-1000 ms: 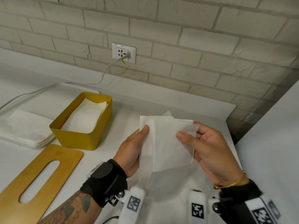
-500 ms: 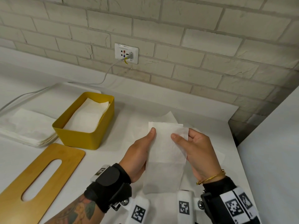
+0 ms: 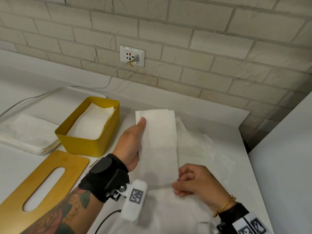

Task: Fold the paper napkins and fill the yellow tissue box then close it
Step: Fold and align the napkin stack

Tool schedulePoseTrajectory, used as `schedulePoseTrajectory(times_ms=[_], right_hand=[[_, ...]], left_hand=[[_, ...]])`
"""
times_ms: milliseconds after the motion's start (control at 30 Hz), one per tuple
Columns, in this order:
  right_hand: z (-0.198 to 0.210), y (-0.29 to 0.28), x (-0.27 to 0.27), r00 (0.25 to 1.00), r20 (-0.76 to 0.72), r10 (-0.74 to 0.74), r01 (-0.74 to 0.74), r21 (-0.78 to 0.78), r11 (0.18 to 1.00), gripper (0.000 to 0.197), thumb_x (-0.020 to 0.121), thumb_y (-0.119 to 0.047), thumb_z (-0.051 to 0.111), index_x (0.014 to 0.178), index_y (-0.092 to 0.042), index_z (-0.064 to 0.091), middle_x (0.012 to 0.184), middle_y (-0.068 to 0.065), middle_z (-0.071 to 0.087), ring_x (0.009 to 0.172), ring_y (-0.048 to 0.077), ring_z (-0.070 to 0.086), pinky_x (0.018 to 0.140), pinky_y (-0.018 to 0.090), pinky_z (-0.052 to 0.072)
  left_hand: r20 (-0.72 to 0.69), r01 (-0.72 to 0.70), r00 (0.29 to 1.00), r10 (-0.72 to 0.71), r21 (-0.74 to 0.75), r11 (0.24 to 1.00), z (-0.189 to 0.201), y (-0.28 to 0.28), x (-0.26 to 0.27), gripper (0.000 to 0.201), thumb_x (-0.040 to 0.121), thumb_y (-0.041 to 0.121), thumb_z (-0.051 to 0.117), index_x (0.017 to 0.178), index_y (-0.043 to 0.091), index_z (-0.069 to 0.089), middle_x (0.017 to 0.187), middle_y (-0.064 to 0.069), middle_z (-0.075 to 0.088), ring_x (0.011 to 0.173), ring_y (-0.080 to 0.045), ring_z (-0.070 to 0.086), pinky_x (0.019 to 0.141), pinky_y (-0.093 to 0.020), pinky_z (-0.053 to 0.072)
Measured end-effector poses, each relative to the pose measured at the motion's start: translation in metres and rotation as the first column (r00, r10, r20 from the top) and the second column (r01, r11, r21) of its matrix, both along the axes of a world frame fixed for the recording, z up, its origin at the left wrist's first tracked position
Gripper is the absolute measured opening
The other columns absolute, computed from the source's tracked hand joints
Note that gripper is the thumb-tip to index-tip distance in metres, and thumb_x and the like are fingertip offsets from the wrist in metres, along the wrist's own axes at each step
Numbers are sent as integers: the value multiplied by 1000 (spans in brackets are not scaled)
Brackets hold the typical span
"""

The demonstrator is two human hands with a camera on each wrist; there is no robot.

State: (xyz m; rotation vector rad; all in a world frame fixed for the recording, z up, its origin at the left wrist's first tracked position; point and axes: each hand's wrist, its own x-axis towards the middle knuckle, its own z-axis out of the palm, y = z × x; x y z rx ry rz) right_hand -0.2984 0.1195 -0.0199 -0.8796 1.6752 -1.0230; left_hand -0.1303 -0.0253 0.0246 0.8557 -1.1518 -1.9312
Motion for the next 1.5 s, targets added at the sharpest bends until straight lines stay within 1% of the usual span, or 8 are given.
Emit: schedulePoseTrajectory(times_ms=[233, 433, 633, 767, 1000, 1233, 1400, 1500], right_hand=[[33, -4, -14, 998, -6, -63, 60, -205, 977, 63, 66, -44, 92, 119, -22, 66, 106, 2, 77, 104, 16, 72, 95, 35, 54], [34, -41, 25, 998, 59, -21, 36, -264, 964, 56, 75, -17, 88, 125, -19, 64, 115, -1, 76, 106, 18, 72, 95, 42, 57], [4, -49, 55, 984, 92, 154, -141, -139, 980, 41, 80, -3, 82, 118, -12, 70, 111, 5, 77, 104, 25, 74, 94, 47, 58], [17, -61, 67, 971, 70, 229, -211, -202, 956, 38, 84, -13, 80, 120, -16, 68, 111, 0, 77, 105, 16, 73, 89, 31, 57], [25, -102, 126, 998, 16, 64, -53, -394, 918, 16, 93, -17, 70, 109, -21, 72, 101, -3, 78, 96, 18, 74, 86, 42, 60], [31, -100, 161, 992, -29, 121, -116, -566, 816, 22, 98, -8, 61, 106, -27, 68, 101, -9, 76, 98, 10, 71, 85, 27, 58], [-2, -92, 171, 985, -80, 150, -169, -369, 914, 24, 98, -9, 57, 109, -27, 68, 100, -8, 75, 96, 8, 70, 79, 22, 56], [-1, -94, 163, 984, -45, 170, -175, -340, 924, 23, 97, -15, 58, 113, -28, 69, 105, -6, 75, 101, 13, 70, 92, 40, 58]], left_hand=[[-3, 64, 998, -64, 7, 998, -4, 7, 1, 46, 106, 43, 41, 128, 10, 65, 120, -9, 74, 112, -24, 71, 101, -43, 51], [-2, 103, 995, -103, -81, 991, -1, 14, 5, 48, 107, 42, 38, 132, 8, 61, 122, -14, 72, 114, -32, 69, 101, -49, 52], [20, -20, 1000, 24, -176, 984, 9, 2, 42, 42, 107, 39, 38, 121, 13, 67, 114, -6, 76, 107, -21, 72, 85, -32, 59], [92, -64, 992, 87, -223, 973, 8, 0, 73, 45, 105, 45, 41, 123, 13, 67, 116, -7, 75, 110, -24, 71, 94, -42, 55], [160, -174, 956, 247, -369, 913, -14, 11, 112, 28, 96, 40, 62, 121, 26, 65, 112, -2, 75, 104, -25, 72, 95, -54, 56], [102, -333, 870, 483, -601, 727, -32, 22, 140, 29, 88, 13, 49, 108, 26, 65, 99, 8, 74, 91, -14, 69, 74, -24, 56], [280, -271, 846, 453, -506, 819, -66, 37, 143, 22, 92, 18, 52, 108, 25, 65, 95, 15, 75, 87, -10, 71, 73, -27, 53], [262, -267, 868, 421, -468, 842, -57, 33, 146, 16, 93, 20, 65, 109, 18, 68, 97, 10, 77, 87, -12, 73, 71, -25, 55]])
